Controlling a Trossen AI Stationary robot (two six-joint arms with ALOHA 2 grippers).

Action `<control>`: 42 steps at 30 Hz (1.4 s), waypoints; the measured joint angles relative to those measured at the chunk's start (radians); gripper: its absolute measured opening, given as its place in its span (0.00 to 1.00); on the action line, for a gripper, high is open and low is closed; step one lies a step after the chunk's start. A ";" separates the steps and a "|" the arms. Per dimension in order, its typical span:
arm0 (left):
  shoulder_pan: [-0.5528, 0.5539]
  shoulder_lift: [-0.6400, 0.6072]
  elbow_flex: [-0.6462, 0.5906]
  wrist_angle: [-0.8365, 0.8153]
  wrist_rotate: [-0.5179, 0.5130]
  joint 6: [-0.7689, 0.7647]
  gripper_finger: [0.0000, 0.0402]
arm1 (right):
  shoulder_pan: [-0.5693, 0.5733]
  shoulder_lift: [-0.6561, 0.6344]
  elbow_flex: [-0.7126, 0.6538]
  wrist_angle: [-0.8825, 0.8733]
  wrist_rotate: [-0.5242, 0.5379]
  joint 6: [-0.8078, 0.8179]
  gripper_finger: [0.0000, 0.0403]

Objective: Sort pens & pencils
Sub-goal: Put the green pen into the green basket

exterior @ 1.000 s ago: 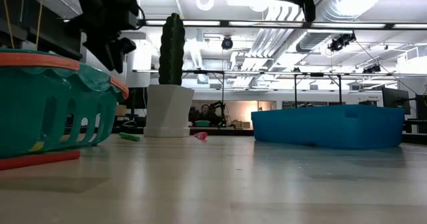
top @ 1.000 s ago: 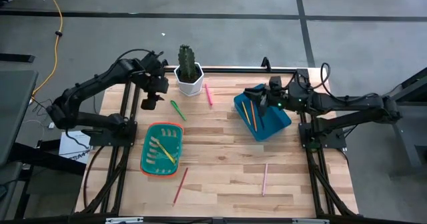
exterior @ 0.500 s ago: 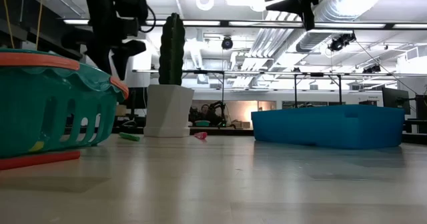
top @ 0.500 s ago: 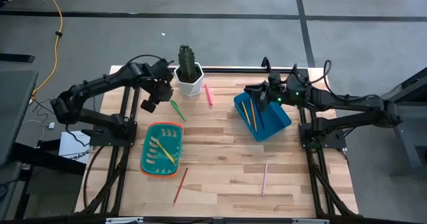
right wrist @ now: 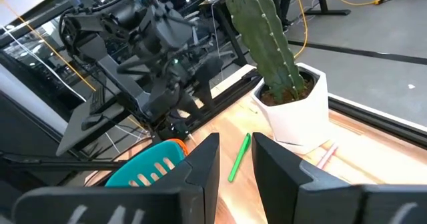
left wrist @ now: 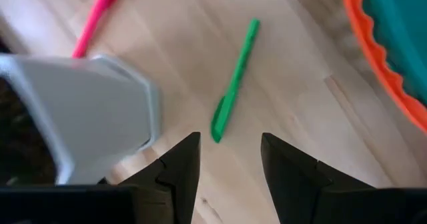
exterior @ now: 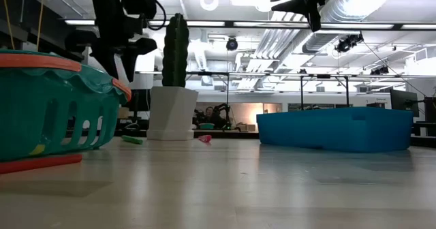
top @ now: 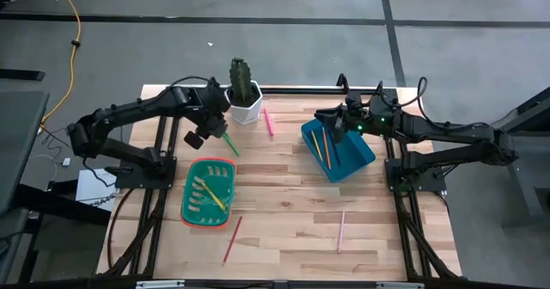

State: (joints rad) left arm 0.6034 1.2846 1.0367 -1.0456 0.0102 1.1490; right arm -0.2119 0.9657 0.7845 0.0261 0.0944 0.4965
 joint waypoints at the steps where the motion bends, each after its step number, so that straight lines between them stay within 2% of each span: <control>1: -0.009 0.011 0.000 -0.002 0.000 0.000 0.36 | 0.000 0.000 0.000 0.000 0.000 0.000 0.20; 4: -0.039 0.043 -0.007 0.009 -0.004 0.008 0.36 | 0.000 0.000 0.000 0.000 0.000 0.000 0.20; 9: -0.088 0.087 -0.036 0.055 -0.070 0.028 0.36 | 0.000 0.000 0.000 0.000 -0.002 0.019 0.20; 17: -0.135 0.095 -0.069 0.138 -0.098 0.101 0.36 | 0.000 0.000 0.000 -0.009 -0.002 0.019 0.20; 26: -0.133 0.095 -0.071 0.218 -0.087 0.171 0.36 | 0.000 0.000 0.000 -0.009 -0.001 0.010 0.20; 36: -0.132 0.217 -0.072 0.251 -0.088 0.191 0.36 | 0.000 0.000 0.000 -0.009 -0.001 0.011 0.20; 42: -0.133 0.264 -0.072 0.263 -0.046 0.192 0.36 | 0.000 0.000 0.000 -0.009 -0.001 0.016 0.20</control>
State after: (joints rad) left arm 0.4709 1.5483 0.9646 -0.7825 -0.0360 1.3411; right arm -0.2115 0.9653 0.7845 0.0170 0.0933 0.5123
